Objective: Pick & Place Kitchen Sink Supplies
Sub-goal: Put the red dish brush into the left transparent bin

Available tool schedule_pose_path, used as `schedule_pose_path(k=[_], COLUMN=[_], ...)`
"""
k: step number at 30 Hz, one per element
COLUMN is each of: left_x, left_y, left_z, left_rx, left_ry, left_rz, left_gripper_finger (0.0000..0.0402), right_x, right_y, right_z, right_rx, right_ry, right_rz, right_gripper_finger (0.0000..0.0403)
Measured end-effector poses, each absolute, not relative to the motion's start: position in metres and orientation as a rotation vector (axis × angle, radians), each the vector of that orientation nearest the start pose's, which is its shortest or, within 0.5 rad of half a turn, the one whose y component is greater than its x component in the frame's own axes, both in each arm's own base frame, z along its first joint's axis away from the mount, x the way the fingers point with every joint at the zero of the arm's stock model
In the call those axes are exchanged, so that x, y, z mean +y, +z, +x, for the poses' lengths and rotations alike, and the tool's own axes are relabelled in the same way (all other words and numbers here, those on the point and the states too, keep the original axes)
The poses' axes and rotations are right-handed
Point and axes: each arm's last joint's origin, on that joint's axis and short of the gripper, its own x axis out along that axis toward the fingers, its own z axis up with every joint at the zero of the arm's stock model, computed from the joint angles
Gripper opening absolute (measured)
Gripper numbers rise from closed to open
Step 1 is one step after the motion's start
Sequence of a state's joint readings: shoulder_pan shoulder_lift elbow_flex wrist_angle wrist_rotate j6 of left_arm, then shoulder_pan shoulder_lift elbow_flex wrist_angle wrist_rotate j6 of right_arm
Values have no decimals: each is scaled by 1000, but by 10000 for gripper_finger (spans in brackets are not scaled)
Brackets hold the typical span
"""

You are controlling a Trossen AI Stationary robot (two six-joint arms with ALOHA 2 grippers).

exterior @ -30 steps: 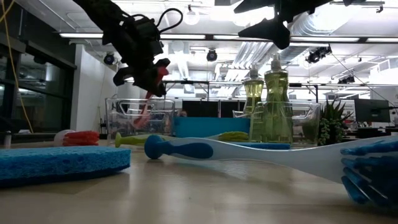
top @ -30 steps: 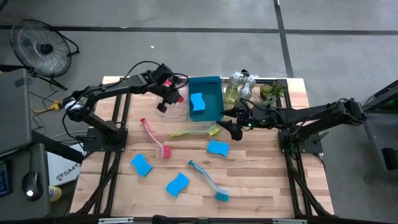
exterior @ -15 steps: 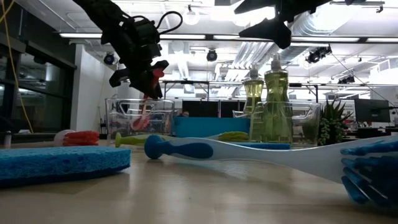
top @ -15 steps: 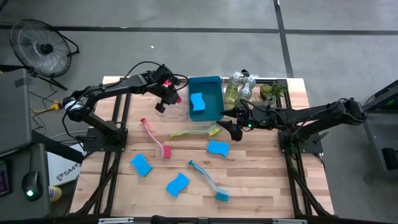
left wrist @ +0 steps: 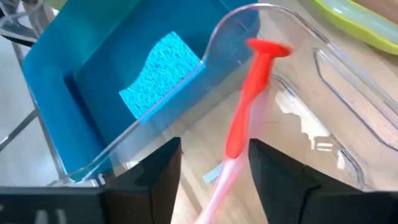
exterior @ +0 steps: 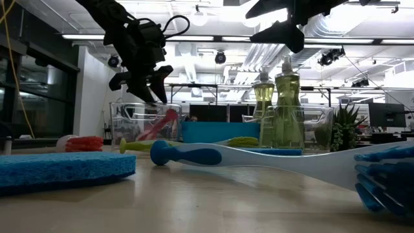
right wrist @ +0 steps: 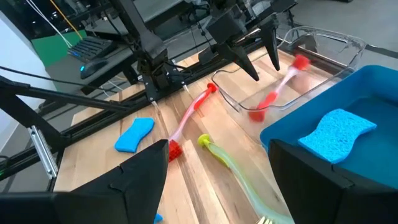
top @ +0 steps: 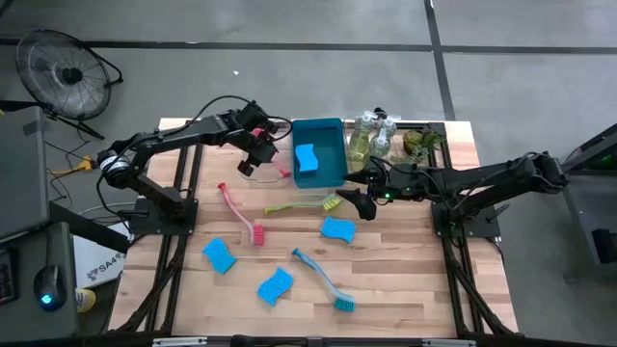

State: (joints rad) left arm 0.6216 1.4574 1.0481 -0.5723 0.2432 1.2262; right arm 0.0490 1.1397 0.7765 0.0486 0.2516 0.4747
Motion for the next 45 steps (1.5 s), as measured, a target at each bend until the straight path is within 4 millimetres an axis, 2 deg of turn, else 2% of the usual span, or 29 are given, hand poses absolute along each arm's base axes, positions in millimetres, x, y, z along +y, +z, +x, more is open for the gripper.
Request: schedule_pose_path(k=[4,12,20,29,40,45], left_x=[164,162,156,141,112,95], left_y=[243,245,266,288,305,307], left_z=[241,238,228,208,175,171], left_rx=[966,980,932,892,856,841], left_ry=[-233,-222,-157,-74,-217,-311], left_rz=[713,687,709,553,443,431], left_gripper_finger=[198,200,200,200,200,200], right_x=[5,5,5,5,5,5], right_y=[283,283,282,282,282,281], right_z=[251,251,251,251,251,251], right_rx=[258,258,265,265,265,274], right_ry=[-271,-270,-272,-274,-276,-278], right_rz=[422,422,419,417,416,415], right_gripper_finger=[271,271,271,271,271,271])
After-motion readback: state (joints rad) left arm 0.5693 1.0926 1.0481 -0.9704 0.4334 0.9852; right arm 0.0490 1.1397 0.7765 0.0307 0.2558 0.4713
